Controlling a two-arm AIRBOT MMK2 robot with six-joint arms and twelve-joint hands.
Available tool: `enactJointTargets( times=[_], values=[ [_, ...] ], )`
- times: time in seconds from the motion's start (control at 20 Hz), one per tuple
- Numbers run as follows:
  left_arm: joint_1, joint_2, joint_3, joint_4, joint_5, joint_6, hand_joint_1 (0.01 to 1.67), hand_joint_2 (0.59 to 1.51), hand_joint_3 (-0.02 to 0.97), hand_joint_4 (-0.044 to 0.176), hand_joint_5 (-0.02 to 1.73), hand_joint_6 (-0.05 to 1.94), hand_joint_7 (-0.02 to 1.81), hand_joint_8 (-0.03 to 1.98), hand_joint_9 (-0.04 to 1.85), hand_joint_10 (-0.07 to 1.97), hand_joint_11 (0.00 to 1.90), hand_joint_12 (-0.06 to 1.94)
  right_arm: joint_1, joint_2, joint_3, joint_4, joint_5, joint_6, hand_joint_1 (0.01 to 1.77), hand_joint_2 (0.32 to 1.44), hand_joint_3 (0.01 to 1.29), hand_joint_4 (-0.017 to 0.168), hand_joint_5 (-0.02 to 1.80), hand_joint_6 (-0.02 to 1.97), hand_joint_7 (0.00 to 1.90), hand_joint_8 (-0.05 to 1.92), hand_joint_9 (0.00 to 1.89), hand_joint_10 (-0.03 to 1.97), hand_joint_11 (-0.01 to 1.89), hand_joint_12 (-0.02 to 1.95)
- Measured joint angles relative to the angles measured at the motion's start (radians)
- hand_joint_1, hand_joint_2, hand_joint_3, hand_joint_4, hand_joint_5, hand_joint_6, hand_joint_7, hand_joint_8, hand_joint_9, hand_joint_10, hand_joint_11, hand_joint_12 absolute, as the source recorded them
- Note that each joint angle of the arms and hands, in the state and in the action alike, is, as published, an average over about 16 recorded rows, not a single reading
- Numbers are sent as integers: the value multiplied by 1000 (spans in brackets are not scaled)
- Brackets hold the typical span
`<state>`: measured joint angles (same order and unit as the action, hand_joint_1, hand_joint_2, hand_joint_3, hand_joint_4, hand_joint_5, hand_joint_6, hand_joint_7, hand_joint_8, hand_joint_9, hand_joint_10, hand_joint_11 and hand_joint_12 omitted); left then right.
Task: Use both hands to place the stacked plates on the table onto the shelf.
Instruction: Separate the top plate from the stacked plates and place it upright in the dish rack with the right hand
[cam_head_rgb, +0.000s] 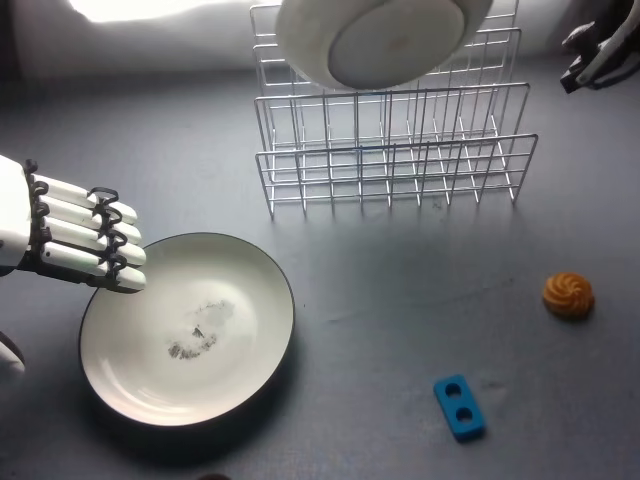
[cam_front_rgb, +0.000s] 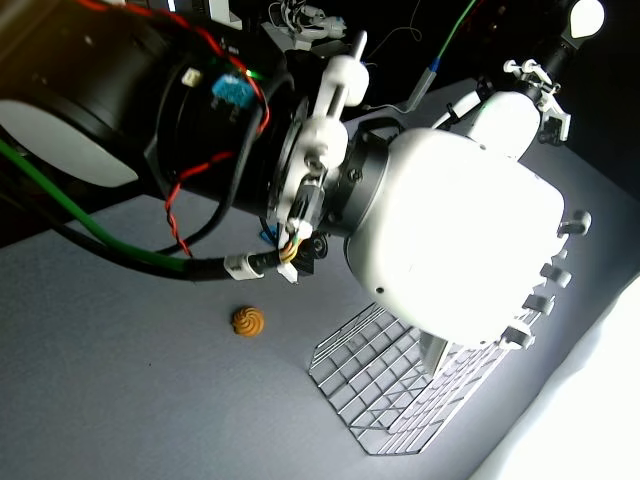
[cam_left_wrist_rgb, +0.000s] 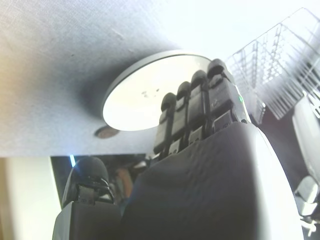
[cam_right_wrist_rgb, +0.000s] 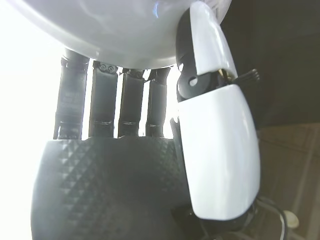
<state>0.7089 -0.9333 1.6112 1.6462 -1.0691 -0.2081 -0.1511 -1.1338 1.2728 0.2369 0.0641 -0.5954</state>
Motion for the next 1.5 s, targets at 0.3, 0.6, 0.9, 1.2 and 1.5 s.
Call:
enactJointTargets(
  times=[0.3,0.6,0.9,1.2,1.5],
  values=[
    [10,-2,0,-2,1,-5,16,1174,12,-1,73,20,61,9,39,8,19,8,-41,-32,46,24,23,9,1215,1050,11,-8,883,953,1044,981,956,880,695,1550],
    [27,-6,0,-3,2,-9,16,1176,12,-2,66,20,56,8,37,8,21,8,-83,-63,92,38,41,22,1214,1050,11,-10,883,940,1070,946,977,862,708,1530],
    [40,-11,0,-2,6,-11,16,1178,12,-2,63,20,53,8,35,8,22,8,-124,-83,131,40,57,30,1213,1050,11,-10,881,931,1059,956,980,857,717,1532],
    [49,-15,0,2,12,-11,16,1178,12,-1,67,20,59,8,37,6,23,8,-159,-96,159,40,74,29,1211,1052,11,-11,867,932,1041,968,967,844,712,1541],
    [58,-18,2,3,20,-11,16,1181,12,-1,79,20,68,8,39,-2,24,8,-181,-103,170,39,93,23,1187,1061,11,-10,847,900,1015,702,928,710,684,1494]
  ],
)
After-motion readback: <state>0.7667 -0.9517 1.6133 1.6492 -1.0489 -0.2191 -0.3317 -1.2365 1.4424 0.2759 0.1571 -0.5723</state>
